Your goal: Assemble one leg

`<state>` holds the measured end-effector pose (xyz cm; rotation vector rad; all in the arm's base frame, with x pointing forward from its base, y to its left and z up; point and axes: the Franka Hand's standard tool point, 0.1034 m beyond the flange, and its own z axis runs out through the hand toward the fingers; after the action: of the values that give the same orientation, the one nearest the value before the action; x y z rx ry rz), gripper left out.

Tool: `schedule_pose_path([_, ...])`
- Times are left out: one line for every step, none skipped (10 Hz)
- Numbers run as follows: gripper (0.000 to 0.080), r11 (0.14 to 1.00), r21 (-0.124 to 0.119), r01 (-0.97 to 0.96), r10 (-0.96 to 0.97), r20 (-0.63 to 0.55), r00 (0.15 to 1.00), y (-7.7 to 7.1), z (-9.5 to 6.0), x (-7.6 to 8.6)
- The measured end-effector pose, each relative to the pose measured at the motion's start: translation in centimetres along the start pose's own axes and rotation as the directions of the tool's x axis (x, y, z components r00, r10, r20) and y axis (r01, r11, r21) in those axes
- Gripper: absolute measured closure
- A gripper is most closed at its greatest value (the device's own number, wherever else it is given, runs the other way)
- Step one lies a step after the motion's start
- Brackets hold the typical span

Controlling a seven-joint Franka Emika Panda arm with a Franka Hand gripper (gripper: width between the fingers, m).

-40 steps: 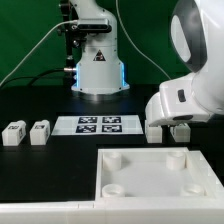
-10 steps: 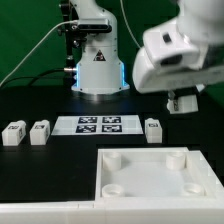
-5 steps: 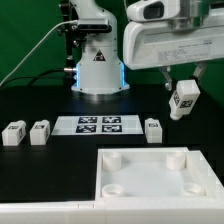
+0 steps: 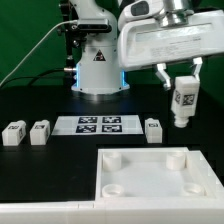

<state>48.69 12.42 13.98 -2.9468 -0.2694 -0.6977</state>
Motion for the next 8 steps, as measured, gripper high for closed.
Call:
schedule_pose_path([0.0506,1.000,-0.016,0.004,-0.004,-0.008,1.000,2.0,-0.1,2.6])
schedule_pose_path([0.0506,1.000,-0.016,0.001,-0.001,-0.023,1.000,2.7,0.6,4.2])
schedule_pose_path([0.0506,1.000,-0.009,-0.008,0.007,-0.035,0.999,2.7,1.9,4.3])
schedule_pose_path([0.0506,1.000,-0.004,-0.017,0.017,-0.038,0.999,2.9,3.1,4.2])
schedule_pose_path([0.0506,1.000,-0.004,-0.015,0.015,-0.034,0.999,2.8,3.0,4.2])
schedule_pose_path([0.0506,1.000,-0.004,-0.015,0.015,-0.035,0.999,2.8,2.9,4.2])
schedule_pose_path([0.0506,1.000,-0.004,-0.015,0.015,-0.033,0.999,2.8,3.0,4.1])
schedule_pose_path([0.0506,1.000,-0.004,-0.015,0.015,-0.033,0.999,2.8,3.0,4.1])
